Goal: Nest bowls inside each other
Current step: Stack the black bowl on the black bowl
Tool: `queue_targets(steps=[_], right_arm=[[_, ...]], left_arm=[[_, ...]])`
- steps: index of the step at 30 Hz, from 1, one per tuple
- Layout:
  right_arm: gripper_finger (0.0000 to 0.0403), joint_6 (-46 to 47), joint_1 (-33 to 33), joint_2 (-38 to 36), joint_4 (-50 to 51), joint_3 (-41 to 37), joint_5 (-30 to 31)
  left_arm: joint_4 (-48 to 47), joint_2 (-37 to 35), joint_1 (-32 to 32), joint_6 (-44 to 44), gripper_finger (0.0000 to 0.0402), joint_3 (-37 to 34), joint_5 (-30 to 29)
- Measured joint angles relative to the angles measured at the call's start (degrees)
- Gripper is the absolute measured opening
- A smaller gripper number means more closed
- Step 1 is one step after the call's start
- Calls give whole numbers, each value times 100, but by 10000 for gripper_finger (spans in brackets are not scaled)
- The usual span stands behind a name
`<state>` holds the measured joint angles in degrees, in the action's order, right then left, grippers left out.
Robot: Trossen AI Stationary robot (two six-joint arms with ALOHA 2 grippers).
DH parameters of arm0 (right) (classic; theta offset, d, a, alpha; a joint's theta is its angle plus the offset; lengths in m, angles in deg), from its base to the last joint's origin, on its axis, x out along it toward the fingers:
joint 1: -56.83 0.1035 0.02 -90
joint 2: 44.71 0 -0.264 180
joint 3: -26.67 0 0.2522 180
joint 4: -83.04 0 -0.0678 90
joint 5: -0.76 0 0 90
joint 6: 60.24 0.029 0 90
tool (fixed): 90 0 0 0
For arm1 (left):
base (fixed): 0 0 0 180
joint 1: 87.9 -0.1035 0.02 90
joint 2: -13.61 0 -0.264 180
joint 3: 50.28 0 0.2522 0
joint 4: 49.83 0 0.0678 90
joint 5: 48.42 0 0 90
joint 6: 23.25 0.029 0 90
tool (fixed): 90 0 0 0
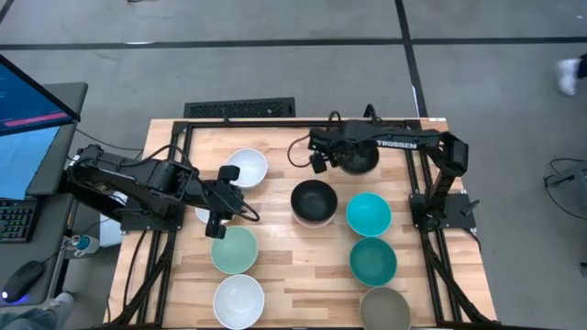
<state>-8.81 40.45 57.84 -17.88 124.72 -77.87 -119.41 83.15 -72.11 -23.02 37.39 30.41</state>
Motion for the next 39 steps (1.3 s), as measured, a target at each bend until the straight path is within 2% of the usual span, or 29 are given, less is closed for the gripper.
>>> queue_targets(steps=[5,9,12,17,21,28,36,39], right_arm=[[11,-695,628,-33,872,1516,363],[16,-1219,1466,-44,1055,2665,118],[34,-1291,2080,-27,1095,3045,9],[38,-971,2817,-12,1298,2936,100],[28,-949,3073,-1,898,2502,268],[31,-1658,3212,-3,-191,1773,198],[35,-2037,3144,12,-189,1491,-318],[35,-2202,3099,225,-127,1468,-491]], left_arm=[[-137,0,-2,13,61,0,-297],[-191,0,-4,21,61,0,-318],[-167,0,-38,189,61,0,-353],[-3,0,-280,619,61,-4,-447],[91,0,-495,909,61,-4,-300],[112,0,-817,1160,61,-4,-198],[73,0,-1043,1298,61,-4,7],[73,0,-1081,1313,61,-4,8]])
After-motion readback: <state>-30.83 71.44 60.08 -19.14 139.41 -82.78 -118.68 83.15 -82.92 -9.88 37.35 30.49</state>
